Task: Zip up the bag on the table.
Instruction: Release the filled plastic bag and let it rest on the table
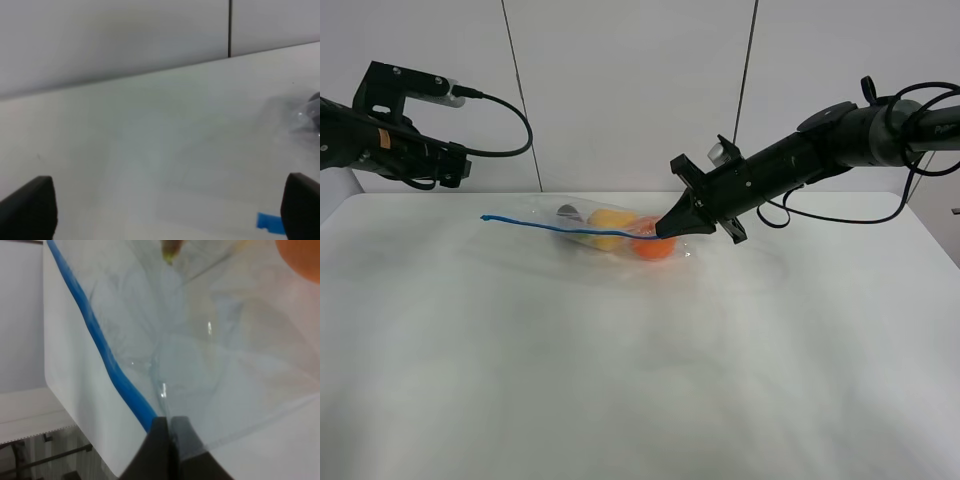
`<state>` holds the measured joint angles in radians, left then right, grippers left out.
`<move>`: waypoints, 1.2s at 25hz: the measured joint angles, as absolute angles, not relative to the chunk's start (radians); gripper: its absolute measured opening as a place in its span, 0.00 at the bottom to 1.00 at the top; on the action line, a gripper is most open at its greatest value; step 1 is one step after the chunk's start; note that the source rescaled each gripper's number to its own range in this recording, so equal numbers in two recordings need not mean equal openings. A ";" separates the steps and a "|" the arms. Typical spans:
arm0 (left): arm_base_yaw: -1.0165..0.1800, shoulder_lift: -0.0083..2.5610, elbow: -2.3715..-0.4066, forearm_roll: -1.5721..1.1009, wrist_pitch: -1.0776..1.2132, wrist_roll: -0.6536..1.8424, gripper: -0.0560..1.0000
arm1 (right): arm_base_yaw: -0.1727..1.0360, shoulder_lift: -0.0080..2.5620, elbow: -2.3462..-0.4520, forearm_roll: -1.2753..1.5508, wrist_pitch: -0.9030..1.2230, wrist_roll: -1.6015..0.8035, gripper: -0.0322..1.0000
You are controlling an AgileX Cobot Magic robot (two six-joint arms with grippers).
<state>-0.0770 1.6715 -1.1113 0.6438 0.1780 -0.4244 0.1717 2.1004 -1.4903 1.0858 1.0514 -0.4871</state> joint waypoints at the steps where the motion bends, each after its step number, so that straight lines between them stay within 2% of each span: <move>1: -0.077 1.672 -1.122 0.629 0.200 -0.415 1.00 | 0.172 2.100 -1.490 1.086 1.051 -0.487 0.03; 7: -0.077 1.672 -1.142 0.413 0.347 -0.306 1.00 | 0.172 2.100 -1.490 1.086 1.051 -0.487 0.03; 16: -0.077 1.672 -1.225 -0.077 0.706 0.106 1.00 | 0.172 2.100 -1.490 1.086 1.051 -0.487 0.03; 23: -0.075 1.672 -1.288 -0.063 0.909 0.064 1.00 | 0.172 2.100 -1.490 1.086 1.051 -0.487 0.03; 30: -0.003 1.672 -1.293 -0.016 1.054 0.006 1.00 | 0.172 2.100 -1.490 1.086 1.051 -0.487 0.03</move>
<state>-0.0028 1.6715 -1.2926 -0.0158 1.0540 0.0060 0.1717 2.1004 -1.4903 1.0858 1.0514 -0.4871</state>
